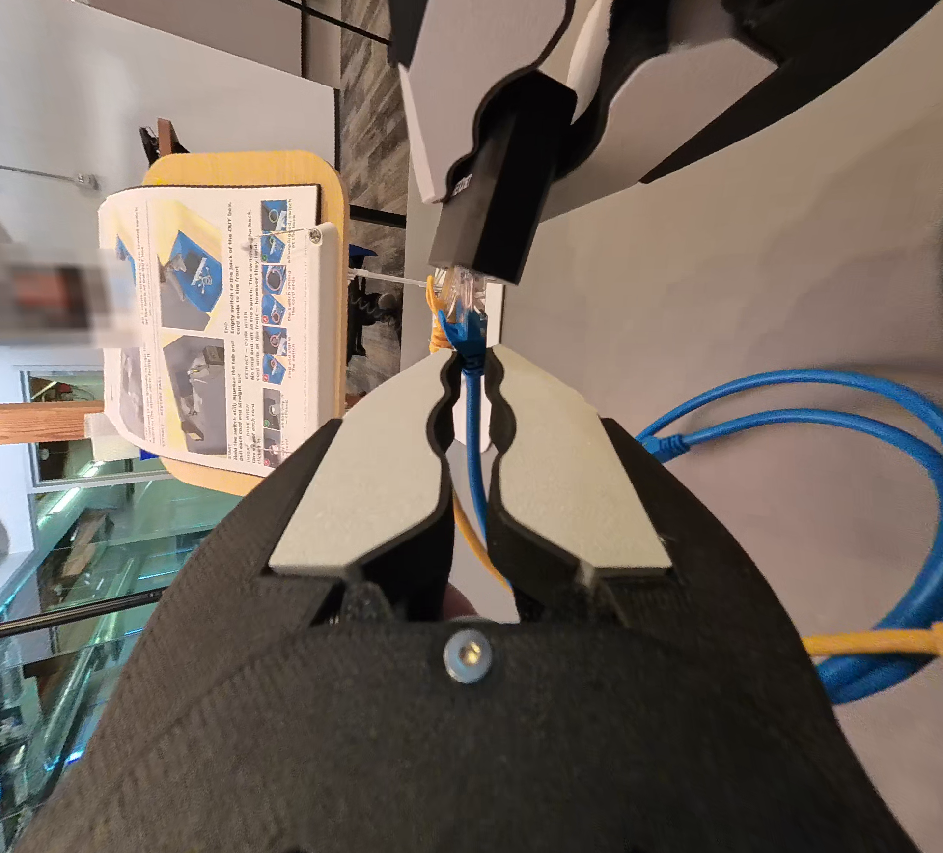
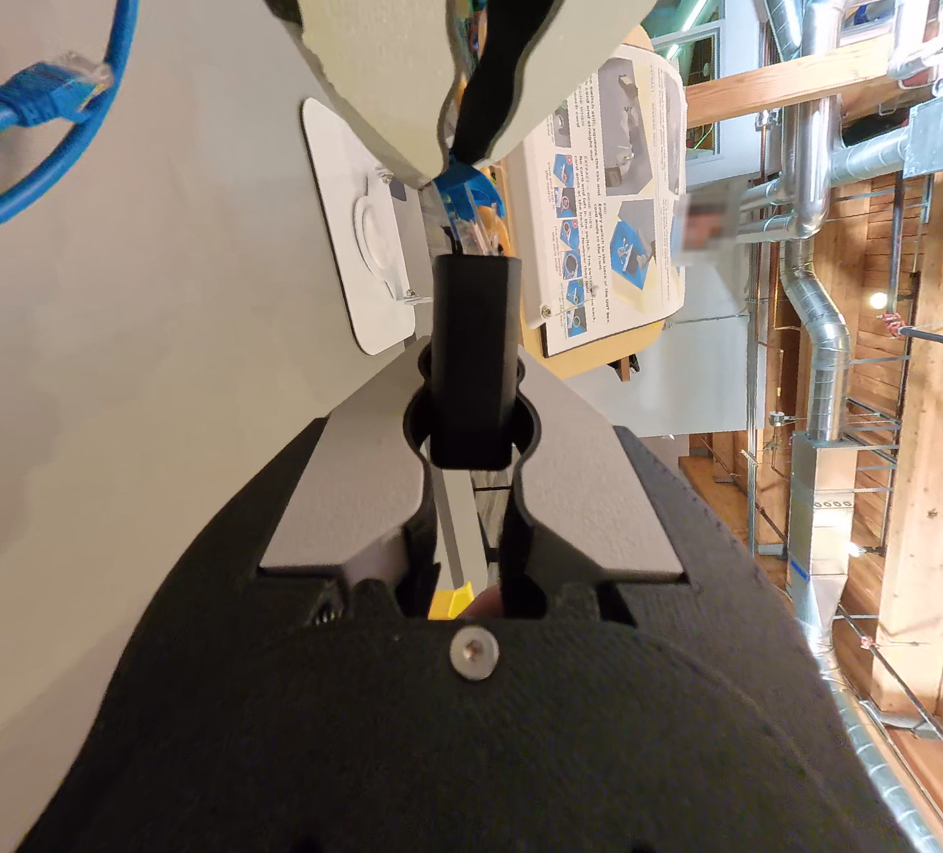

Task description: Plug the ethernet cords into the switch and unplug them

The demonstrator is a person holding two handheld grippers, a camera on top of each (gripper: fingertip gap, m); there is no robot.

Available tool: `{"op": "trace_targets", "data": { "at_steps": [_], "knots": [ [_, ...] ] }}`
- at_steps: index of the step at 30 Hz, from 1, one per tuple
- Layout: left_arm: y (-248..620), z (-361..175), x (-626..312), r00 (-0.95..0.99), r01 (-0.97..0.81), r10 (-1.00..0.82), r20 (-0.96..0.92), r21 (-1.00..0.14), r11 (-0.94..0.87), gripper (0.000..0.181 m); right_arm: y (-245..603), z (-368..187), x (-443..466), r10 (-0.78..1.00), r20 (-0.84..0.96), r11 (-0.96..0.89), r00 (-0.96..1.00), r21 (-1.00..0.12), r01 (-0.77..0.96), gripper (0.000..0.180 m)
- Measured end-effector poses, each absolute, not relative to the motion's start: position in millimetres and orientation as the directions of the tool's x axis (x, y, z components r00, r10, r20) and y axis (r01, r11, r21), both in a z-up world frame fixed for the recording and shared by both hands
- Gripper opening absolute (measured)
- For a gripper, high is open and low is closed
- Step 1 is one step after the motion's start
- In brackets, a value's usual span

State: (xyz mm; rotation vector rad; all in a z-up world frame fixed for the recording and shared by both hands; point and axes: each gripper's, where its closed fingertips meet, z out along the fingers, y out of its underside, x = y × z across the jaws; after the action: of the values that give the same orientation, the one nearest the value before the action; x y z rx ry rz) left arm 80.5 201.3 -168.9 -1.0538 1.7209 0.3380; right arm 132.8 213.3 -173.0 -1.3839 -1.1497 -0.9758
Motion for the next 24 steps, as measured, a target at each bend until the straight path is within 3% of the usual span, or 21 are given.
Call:
{"op": "trace_targets", "data": {
  "at_steps": [13, 24],
  "knots": [
    [196.8, -171.0, 81.3, -0.126, -0.770, -0.409, -0.904, -0.170, 0.615, 0.007, 214.6, -179.4, 136.4, 0.146, 0.972, -0.010, 0.184, -0.185, 0.983, 0.022],
    [196.2, -166.1, 83.7, -0.029, -0.721, -0.297, -0.955, -0.186, 0.668, 0.010, 213.4, -177.7, 134.3, 0.161, 0.948, 0.014, 0.274, -0.280, 0.960, 0.022]
  ]
}}
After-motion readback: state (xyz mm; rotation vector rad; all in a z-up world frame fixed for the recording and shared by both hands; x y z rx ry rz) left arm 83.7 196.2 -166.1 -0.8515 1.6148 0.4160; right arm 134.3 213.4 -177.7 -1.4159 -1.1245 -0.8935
